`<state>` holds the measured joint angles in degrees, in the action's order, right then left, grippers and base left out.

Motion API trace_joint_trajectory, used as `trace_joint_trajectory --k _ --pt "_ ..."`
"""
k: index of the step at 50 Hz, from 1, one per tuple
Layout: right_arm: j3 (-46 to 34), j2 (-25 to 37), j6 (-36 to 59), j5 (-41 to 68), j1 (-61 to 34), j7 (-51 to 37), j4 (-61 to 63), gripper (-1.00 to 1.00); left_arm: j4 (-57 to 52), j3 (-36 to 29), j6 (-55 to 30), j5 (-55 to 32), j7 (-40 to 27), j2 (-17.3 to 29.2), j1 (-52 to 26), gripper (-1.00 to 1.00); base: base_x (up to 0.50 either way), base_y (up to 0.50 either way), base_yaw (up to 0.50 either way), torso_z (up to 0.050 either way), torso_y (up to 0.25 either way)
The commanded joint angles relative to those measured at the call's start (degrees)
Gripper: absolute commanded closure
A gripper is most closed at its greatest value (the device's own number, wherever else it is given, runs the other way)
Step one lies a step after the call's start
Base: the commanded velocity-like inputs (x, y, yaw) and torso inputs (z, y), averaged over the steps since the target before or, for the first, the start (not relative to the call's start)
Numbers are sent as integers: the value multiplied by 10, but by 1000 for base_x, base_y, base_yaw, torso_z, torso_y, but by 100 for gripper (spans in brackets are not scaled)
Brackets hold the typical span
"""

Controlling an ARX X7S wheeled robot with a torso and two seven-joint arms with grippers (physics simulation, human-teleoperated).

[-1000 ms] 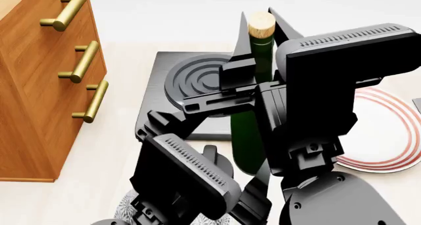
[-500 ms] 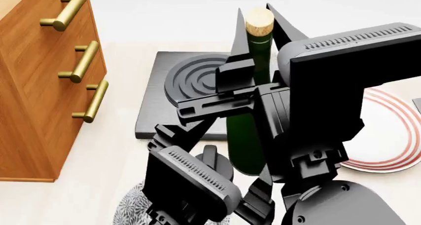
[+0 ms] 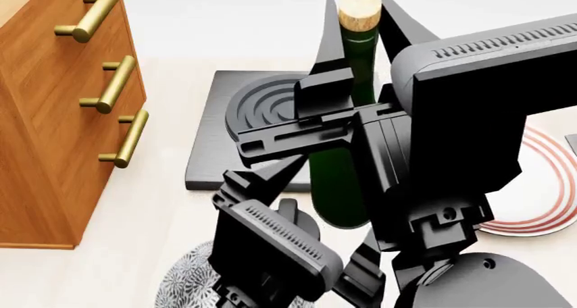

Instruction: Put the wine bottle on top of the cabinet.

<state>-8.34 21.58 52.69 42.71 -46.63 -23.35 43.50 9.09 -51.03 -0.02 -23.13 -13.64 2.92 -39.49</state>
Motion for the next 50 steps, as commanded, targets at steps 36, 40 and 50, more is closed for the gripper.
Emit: trace_joint_trajectory --k 36,40,50 --pt "15 -11 -21 -18 17 0 -20 -100 -20 -15 36 -29 -18 18 -17 100 0 0 0 0 1" --pt "31 -12 -26 -6 34 -5 -9 -100 -30 -10 20 -29 -29 26 -29 100 0 0 0 0 0" --pt "88 -2 7 66 46 -42 59 -100 -48 10 -28 -42 -44 52 -73 100 0 0 0 0 1"
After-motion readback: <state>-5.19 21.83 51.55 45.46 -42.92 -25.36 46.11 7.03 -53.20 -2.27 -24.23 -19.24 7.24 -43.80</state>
